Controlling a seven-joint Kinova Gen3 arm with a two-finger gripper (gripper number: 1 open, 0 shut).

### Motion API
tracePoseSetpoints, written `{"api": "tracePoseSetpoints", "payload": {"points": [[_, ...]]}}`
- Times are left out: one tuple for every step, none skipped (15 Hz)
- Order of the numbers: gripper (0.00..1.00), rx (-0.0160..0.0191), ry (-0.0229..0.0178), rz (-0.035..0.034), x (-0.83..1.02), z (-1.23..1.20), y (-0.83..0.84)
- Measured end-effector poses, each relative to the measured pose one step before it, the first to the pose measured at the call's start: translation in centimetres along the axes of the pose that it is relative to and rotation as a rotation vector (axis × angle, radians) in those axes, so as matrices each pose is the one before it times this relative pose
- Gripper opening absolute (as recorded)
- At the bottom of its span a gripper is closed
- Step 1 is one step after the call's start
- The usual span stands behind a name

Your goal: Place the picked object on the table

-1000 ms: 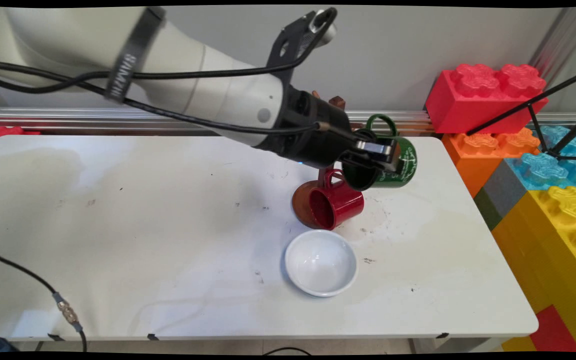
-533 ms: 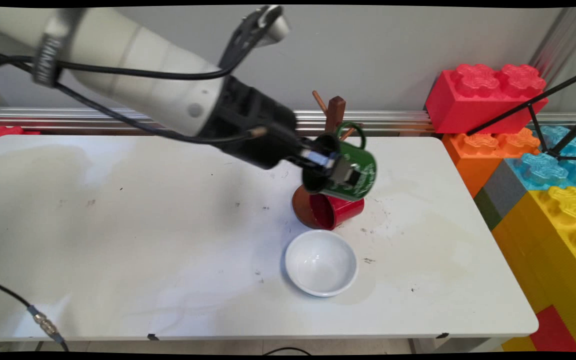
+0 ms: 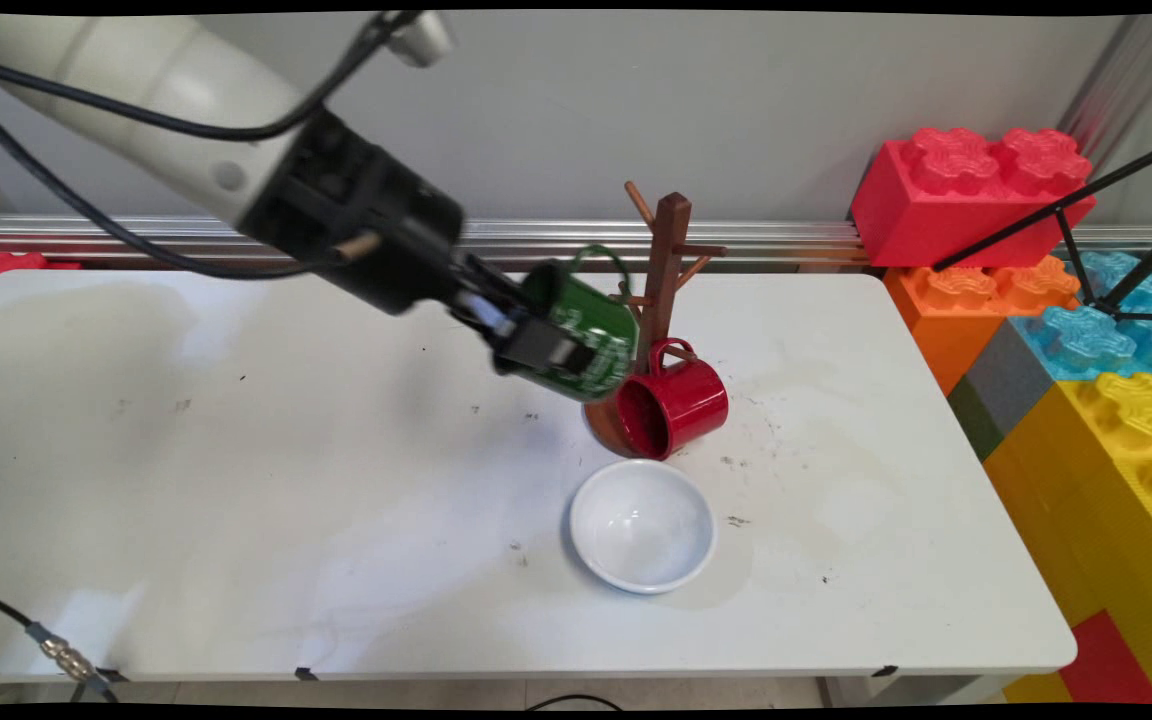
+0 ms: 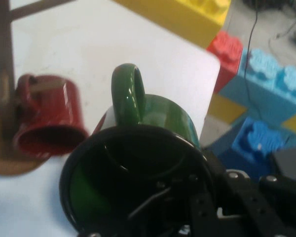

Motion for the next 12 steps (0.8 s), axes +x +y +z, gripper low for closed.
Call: {"api": "tracePoseSetpoints", "payload": {"points": [[0.0,0.00831,-0.02161,0.01814,-0.253,-0.827,-0.525],[0.0,0.00555,-0.01482,0.01206,-0.19,-0.528,-0.375],[0.0,0.00751,-0.01873,0.01596,-0.263,-0.598,-0.474],[0.0,0.00824,-0.0183,0.01582,-0.281,-0.572,-0.485],[0.0,0.01113,-0.02189,0.02249,-0.325,-0.601,-0.628],[0.0,0.00686,-0.0135,0.01437,-0.21,-0.338,-0.403],[0.0,0.01125,-0.02049,0.02559,-0.292,-0.428,-0.596],[0.0,0.00784,-0.01331,0.0165,-0.204,-0.24,-0.403],[0.0,0.01123,-0.02171,0.02523,-0.291,-0.252,-0.551],[0.0,0.01258,-0.0239,0.02932,-0.296,-0.183,-0.559],[0.0,0.01243,-0.02499,0.02886,-0.273,-0.013,-0.468],[0.0,0.01243,-0.02045,0.0213,-0.21,0.083,-0.355]]}}
